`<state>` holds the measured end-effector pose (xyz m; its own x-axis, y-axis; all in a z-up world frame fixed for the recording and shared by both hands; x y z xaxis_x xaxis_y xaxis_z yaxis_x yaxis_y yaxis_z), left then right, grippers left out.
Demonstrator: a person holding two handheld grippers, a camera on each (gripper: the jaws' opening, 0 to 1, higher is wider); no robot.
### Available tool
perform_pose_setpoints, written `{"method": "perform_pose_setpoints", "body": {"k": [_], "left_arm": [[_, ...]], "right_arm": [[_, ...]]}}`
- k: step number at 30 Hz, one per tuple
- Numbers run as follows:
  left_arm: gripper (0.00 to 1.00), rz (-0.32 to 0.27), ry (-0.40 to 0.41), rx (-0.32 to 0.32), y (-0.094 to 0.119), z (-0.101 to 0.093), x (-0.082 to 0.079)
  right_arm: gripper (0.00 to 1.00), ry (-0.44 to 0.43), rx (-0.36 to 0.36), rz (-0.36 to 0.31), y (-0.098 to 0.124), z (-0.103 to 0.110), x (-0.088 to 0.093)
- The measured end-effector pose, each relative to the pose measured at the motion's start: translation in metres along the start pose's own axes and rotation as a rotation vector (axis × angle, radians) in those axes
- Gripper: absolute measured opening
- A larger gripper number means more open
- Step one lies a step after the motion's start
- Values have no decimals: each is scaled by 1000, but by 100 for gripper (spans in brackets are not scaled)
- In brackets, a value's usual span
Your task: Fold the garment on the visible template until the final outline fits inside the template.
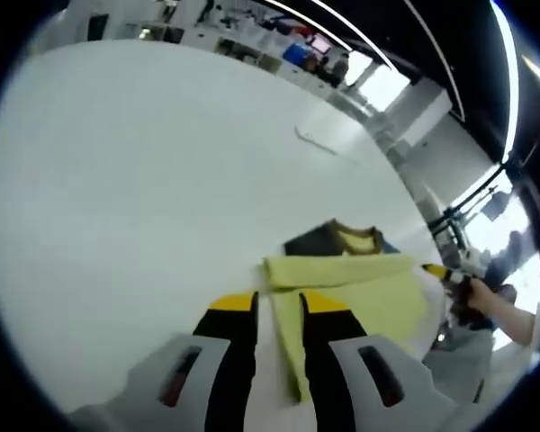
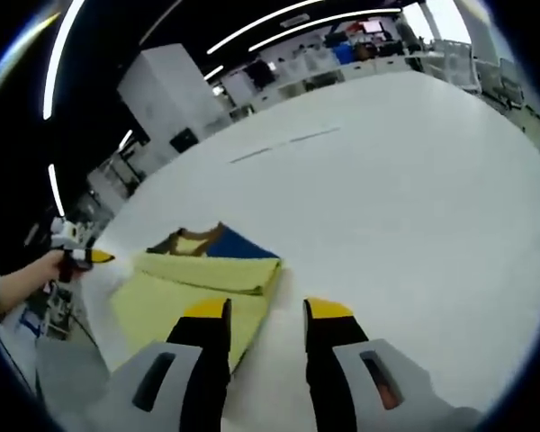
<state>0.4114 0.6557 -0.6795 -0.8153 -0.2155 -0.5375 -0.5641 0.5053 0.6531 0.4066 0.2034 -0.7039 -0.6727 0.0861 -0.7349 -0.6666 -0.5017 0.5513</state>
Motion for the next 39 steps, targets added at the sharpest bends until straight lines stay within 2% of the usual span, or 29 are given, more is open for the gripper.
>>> {"method": "perform_pose_setpoints", "body": {"k": [6,11,18,24,32,39], "left_arm": [[26,-22,-2,10,18,-6,8],[29,-31,-3,24,31,-11,16],[34,-42,-4,47,44,-16,25],[38,-63,-21,76,54,-27,28],[42,-63,-53,106,65,-50,41],[52,-47,-99,123,74,-67,56]], "right_arm": [[48,-8,12,-37,18,9,-5],[55,3,7,-53,30,20,-2],[65,35,-23,-35,41,40,9],[73,66,-40,-33,50,54,9],[77,90,-62,-33,64,67,8],[82,123,-76,-14,75,74,14]]}}
Point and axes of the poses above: the point that each gripper's makers call its tool centre point, and the gripper's own axes: y roughly backward along the fingers, z roughly to its left, x roughly out of its underside, the point moved 3 cm from there along y, roughly backward along the fingers, and after that the axes turned 4 degrees about y, right-handed, at the moved point
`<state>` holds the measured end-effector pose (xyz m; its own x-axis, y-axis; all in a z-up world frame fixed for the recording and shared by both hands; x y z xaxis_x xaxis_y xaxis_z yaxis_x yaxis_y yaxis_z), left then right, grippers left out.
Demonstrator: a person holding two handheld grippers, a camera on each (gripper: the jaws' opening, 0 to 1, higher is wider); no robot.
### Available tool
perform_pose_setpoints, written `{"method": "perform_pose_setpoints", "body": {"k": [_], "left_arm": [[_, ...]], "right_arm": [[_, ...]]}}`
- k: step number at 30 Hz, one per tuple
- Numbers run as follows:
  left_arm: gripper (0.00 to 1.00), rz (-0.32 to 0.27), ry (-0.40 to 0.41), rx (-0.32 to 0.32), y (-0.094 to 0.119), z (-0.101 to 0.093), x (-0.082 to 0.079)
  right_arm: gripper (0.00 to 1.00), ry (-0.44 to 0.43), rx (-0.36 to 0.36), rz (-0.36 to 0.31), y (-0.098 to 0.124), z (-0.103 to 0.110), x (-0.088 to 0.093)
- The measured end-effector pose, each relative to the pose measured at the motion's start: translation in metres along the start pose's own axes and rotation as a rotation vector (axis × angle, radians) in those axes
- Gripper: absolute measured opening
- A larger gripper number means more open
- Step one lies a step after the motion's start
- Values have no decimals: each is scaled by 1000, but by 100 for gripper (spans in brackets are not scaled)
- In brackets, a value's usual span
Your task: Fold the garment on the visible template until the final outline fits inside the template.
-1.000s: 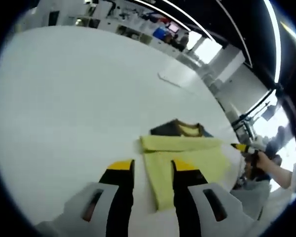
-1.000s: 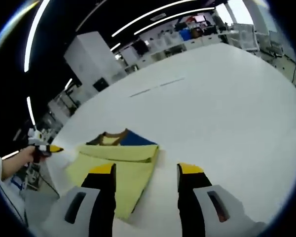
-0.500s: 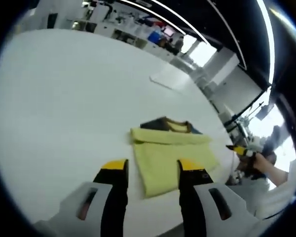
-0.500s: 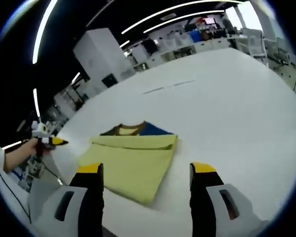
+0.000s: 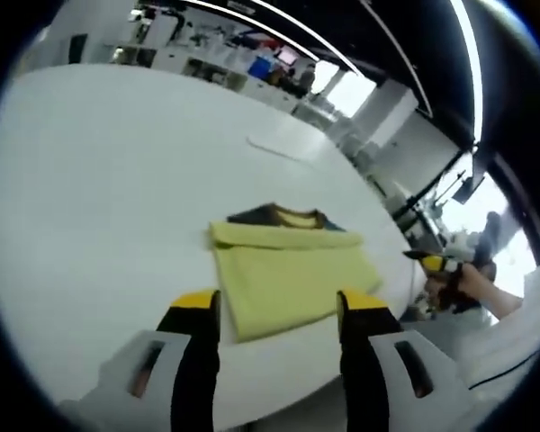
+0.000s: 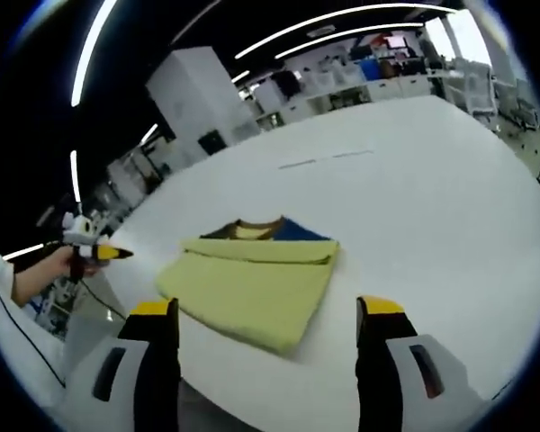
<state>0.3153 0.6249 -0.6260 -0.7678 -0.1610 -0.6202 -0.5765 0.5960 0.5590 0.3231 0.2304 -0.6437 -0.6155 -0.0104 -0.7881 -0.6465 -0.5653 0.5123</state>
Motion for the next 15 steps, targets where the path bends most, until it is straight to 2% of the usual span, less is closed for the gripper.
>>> {"method": "perform_pose_setpoints", "body": {"k": [9,15], "left_arm": [[64,52,-30,50,-1,-18,21],[68,78,-35,72,-1,-27,27]], "right_arm": [[89,73,-36,36,12,18,4],[95,107,-46,41,19,26,5]]}}
Point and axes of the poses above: the point that each gripper's makers call its tool centre point, and the gripper's own axes: y roughly backward along the fingers, z roughly to its left, x roughly out of its underside, the point moved 3 cm from there along y, roughly backward along the fingers, and after that the axes turned 4 degrees about y, right-handed, at the moved point
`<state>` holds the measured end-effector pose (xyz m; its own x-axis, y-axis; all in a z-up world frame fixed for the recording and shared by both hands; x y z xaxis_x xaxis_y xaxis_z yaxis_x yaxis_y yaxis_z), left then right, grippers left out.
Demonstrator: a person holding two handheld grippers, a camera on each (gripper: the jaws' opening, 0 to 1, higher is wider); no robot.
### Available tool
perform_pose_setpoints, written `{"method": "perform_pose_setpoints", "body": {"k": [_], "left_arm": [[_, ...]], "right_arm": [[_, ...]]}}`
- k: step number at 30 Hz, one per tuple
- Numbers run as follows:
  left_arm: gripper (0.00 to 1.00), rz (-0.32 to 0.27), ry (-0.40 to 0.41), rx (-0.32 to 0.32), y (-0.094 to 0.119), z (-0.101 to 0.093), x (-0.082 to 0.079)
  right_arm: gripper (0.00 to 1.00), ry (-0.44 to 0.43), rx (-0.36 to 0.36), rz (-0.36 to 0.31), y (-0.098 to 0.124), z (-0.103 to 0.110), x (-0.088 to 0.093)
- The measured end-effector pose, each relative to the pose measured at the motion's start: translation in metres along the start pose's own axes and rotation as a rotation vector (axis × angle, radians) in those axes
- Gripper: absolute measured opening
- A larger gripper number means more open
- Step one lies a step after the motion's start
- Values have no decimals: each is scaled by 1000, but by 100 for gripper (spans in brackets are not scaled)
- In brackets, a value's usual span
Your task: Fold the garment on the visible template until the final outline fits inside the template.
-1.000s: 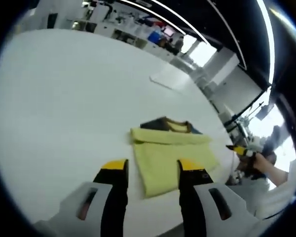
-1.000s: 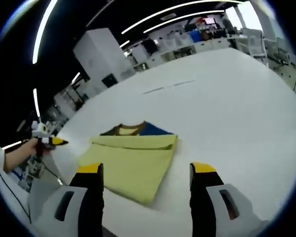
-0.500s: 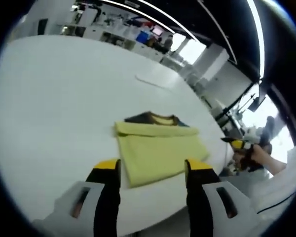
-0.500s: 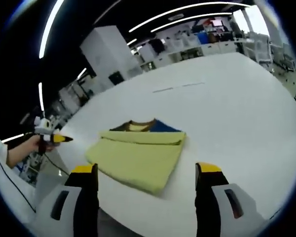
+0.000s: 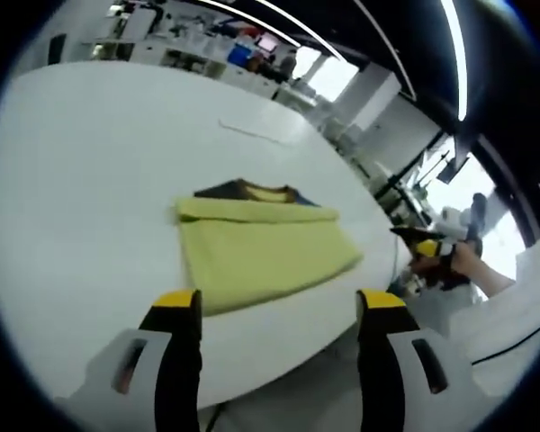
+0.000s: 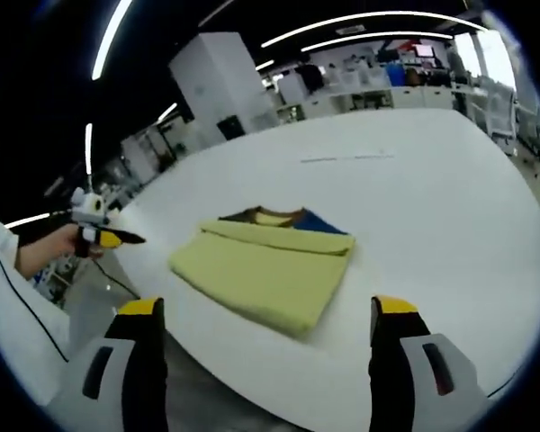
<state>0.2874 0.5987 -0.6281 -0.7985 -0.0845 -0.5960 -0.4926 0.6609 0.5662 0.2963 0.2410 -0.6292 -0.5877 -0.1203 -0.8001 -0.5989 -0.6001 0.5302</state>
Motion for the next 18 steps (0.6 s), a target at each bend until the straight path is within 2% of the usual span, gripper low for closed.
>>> {"method": "perform_pose_setpoints", "body": {"k": [5,8,13,15,16,17,18], "left_arm": [[75,4,-19,22,0,-7,3],[83,25,-47,27,1,-13,7],[91,22,-64,38,5,-21,9],[99,22,-74,41,8,-25,11],[98,33,-85,40,8,-27,14],[99,77,-132,50,10,-32,22],[99,97,-140,56,12,-38,28]], "right_arm": [[99,4,-15,1,5,6,3],[100,19,-30,18,9,11,6],[100,45,-53,29,16,20,5],[100,74,-55,42,18,23,5],[100,87,-52,50,20,24,5],[100,110,-49,63,22,26,5],[100,128,-48,68,24,28,4]]}}
Point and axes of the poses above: the point that each gripper's makers call its tool centre point, and the gripper's own axes: y roughly backward along the fingers, z roughly to its left, x roughly out of its underside, the point moved 3 cm from there along y, roughly backward along the fingers, and after that the axes turned 4 degrees about y, right-handed, at the moved point
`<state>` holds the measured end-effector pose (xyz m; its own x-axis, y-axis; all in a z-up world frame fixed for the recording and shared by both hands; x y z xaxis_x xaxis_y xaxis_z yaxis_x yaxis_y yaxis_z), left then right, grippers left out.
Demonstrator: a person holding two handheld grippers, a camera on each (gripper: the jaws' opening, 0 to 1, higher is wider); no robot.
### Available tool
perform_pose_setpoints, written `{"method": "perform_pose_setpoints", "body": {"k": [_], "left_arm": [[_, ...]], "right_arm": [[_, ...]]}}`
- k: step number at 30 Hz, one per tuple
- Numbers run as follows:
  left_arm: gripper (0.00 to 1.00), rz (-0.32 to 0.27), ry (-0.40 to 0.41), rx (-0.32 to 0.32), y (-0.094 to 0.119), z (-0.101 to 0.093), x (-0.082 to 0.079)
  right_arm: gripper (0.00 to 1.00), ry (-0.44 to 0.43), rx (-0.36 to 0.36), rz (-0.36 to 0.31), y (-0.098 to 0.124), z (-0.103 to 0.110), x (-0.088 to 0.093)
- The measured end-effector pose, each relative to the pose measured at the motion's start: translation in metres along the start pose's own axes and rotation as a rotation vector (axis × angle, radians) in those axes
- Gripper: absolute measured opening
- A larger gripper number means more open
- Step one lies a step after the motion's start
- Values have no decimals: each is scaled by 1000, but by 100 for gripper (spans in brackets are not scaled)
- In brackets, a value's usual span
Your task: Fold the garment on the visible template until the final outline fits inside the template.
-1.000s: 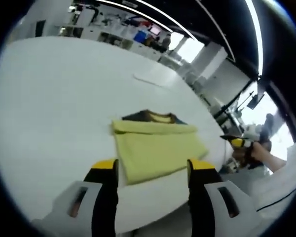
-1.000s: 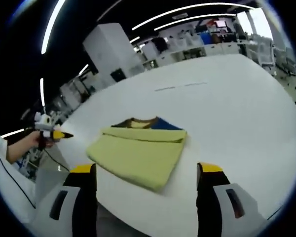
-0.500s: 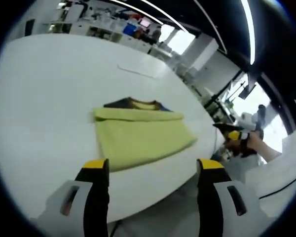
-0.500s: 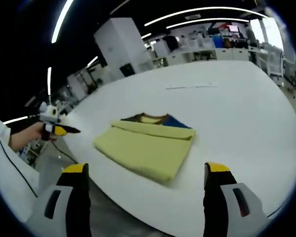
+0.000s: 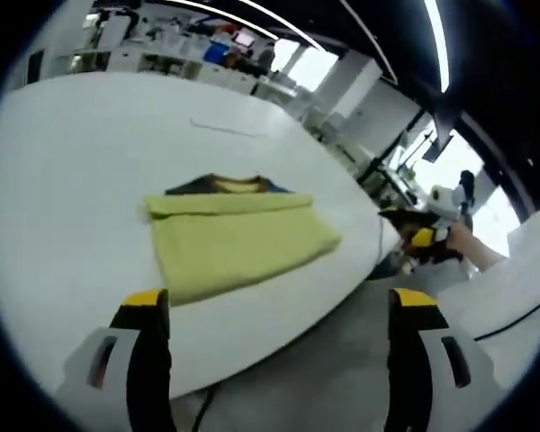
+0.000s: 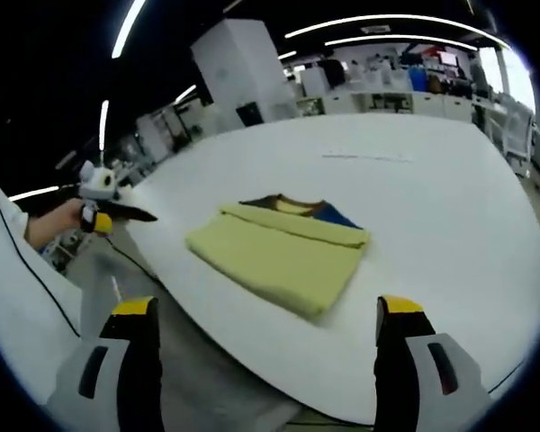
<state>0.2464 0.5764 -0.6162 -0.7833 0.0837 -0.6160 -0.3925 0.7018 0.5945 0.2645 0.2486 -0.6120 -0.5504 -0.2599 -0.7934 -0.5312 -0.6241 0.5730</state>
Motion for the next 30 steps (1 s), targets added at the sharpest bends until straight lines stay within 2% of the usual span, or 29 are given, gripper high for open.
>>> {"method": "perform_pose_setpoints", "body": {"k": [4,10,16,25,30], "left_arm": [[100,5,-20,2,3,-12,8],[100,-36,20,19,11,-24,10],[100,-23,20,10,13,-25,13],[100,-21,12,9,10,-27,7],[97,-33,9,-16,6,-21,3]], "right_arm": [[100,45,3,16,7,7,-4],[100,61,-6,6,15,16,-4],[100,50,-9,17,17,16,3],[99,57,2,25,16,11,6],[94,63,18,35,11,3,7]]}}
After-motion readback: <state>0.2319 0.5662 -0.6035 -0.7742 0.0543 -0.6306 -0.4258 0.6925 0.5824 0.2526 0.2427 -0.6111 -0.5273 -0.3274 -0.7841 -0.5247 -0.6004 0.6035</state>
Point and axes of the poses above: the point that each gripper's makers call its tool centre point, and the gripper's own axes: y roughly backward along the fingers, z roughly to its left, x roughly out of its underside, the point moved 3 cm from there along y, roughly backward along the fingers, and after that the axes turned 4 degrees about y, right-handed, at the moved point
